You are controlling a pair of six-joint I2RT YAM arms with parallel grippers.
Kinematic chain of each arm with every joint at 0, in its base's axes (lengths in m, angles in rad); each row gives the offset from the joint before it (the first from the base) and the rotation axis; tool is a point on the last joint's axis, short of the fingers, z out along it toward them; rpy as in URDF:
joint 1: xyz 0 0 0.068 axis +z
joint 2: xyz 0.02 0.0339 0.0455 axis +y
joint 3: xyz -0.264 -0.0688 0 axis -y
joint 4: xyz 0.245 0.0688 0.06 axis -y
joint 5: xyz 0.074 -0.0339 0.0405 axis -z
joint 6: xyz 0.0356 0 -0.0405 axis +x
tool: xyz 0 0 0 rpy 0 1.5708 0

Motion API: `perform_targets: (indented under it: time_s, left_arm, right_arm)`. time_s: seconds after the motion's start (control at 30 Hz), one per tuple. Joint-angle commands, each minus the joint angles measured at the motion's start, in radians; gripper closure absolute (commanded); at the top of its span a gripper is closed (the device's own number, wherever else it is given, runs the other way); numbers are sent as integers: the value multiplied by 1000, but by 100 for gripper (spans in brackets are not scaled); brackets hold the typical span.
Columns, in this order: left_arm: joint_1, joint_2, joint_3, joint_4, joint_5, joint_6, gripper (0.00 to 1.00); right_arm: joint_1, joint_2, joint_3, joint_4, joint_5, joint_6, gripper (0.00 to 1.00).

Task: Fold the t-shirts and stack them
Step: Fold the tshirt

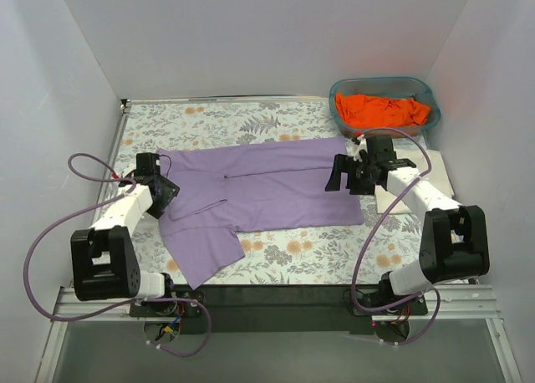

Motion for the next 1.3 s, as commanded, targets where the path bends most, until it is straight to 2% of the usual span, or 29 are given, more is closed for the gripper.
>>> perform_targets:
  time_s: [0.0,0.23,0.53,0.7,0.87,0.93,1.03,1.13,1.27]
  left_arm:
    - [13,48,16,55,-29,0,44]
    - [37,87,-77,25,-35,-66,52]
    - [86,-80,-205,-71,-42,-120,56]
    - [122,-168,-195,-134,-52,-92,56]
    - [129,-153,-79,-108,-42,-20,48]
    - [131,-99,2,-23,-8,34,41]
    - [131,-19,111,31,35,61,34]
    - [131,112,206,94,37,68,33]
    - [137,258,297,217,50,95,35]
  right_arm:
    - [-2,37,12,-53,14,18,17]
    - [-3,48,-80,-76,87,48,17]
    - [-2,-40,-235,-165,164,104,18]
    - [-5,-106,-217,-302,242,109,17]
    - [-12,-130,-118,-294,218,64,18]
    - [-17,-133,-3,-224,234,45,19]
    - [-38,-106,80,-132,231,32,21]
    - [-77,-32,157,-44,225,25,25]
    - [-120,48,168,129,212,37,27]
